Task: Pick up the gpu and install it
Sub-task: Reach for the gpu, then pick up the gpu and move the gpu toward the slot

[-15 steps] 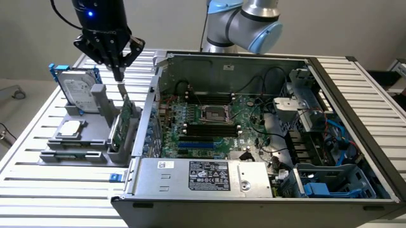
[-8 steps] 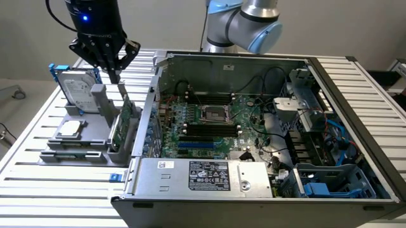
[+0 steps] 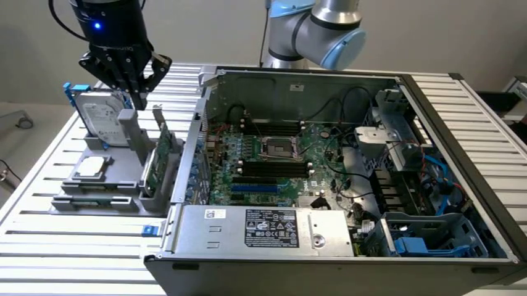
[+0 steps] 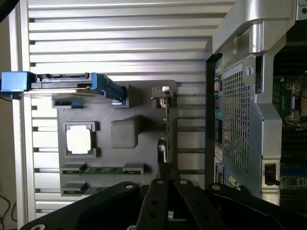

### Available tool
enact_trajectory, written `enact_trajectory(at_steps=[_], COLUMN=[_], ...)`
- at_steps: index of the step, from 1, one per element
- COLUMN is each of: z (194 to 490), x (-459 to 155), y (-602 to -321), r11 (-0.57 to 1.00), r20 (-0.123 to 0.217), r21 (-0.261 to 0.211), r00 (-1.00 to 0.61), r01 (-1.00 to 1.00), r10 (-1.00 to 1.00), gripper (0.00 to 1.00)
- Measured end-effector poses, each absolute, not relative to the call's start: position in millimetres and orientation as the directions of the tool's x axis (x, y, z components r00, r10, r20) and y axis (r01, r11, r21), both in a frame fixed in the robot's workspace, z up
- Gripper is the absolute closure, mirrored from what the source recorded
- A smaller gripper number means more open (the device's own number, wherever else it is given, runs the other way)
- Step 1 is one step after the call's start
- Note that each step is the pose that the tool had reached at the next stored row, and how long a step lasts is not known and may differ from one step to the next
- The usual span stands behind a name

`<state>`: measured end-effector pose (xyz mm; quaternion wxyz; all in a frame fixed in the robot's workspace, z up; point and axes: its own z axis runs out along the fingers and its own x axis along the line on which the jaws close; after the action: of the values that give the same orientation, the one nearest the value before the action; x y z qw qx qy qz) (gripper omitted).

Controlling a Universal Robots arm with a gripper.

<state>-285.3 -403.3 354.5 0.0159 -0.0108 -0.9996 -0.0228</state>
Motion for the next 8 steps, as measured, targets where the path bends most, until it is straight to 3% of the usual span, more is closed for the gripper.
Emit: enact_trajectory(at_steps=[8], z=[354.7], x=[-285.3], y=[-403.4], r11=[0.999], r20=[0.026], r21=[0.045], r00=[-0.999], r01=[0.022], r10=[0.021], gripper=[0.89])
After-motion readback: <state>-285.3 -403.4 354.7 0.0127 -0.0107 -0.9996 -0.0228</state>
